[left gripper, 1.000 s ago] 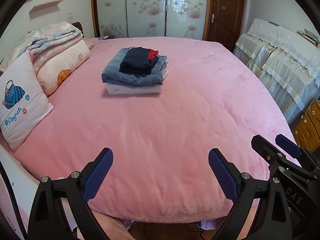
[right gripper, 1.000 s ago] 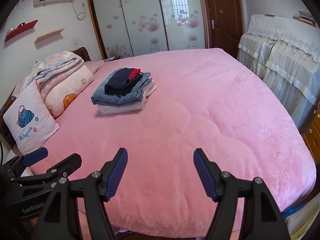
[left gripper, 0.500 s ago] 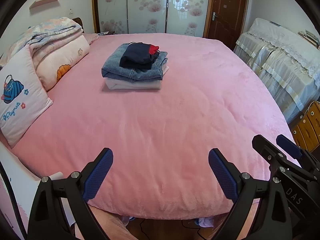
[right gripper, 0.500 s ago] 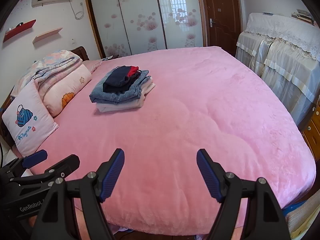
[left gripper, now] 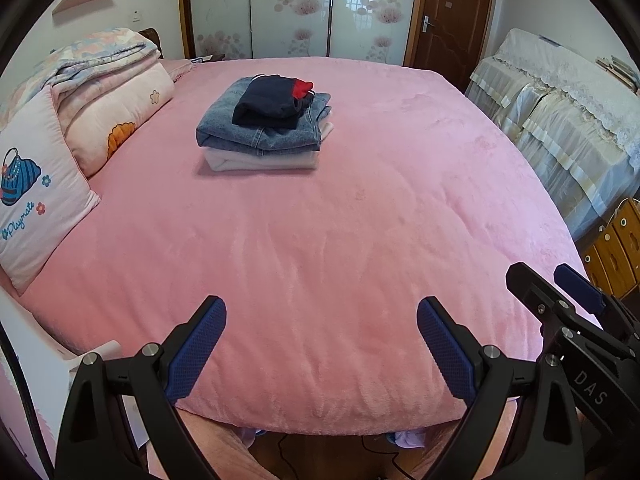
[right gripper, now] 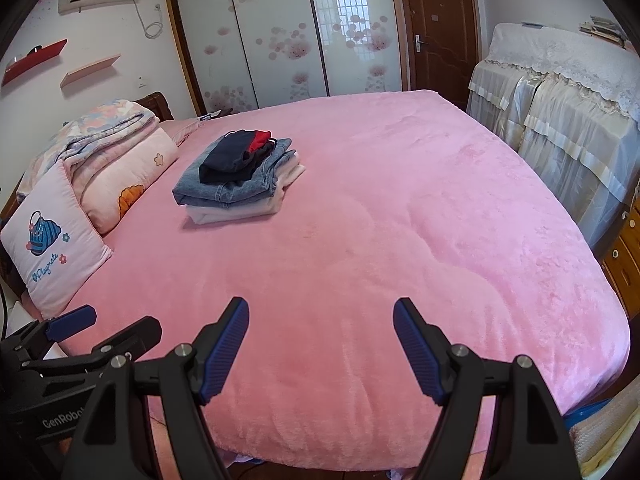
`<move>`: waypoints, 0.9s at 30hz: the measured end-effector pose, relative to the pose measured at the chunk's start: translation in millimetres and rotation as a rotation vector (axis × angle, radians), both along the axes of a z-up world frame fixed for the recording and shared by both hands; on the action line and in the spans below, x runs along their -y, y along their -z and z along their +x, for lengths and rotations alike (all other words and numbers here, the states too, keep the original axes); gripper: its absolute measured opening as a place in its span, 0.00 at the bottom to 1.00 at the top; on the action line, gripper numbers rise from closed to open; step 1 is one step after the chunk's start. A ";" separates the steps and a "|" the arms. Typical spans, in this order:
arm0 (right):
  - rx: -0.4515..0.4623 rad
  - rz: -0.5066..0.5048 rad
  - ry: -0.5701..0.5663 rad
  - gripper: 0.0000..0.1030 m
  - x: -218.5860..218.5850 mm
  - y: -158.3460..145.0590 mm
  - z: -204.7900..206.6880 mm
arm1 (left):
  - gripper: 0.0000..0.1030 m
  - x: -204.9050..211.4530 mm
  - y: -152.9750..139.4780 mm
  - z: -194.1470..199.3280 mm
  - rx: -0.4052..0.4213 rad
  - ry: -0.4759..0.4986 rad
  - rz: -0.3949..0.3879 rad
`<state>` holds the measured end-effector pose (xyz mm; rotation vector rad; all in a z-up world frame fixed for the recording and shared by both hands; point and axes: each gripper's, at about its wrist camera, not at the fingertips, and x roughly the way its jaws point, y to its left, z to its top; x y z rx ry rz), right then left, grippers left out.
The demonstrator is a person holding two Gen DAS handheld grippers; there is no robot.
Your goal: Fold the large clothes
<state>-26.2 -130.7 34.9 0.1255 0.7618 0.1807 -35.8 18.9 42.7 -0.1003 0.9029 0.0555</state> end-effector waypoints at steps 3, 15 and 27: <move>0.001 -0.007 0.004 0.73 0.3 1.0 1.9 | 0.93 0.9 1.0 1.0 -0.003 0.001 0.001; -0.001 0.005 0.007 0.73 3.7 1.2 4.7 | 0.93 3.0 -0.4 0.9 0.008 -0.002 0.002; 0.002 0.003 0.009 0.73 3.7 0.8 6.4 | 0.93 0.4 1.4 4.2 0.006 -0.015 -0.010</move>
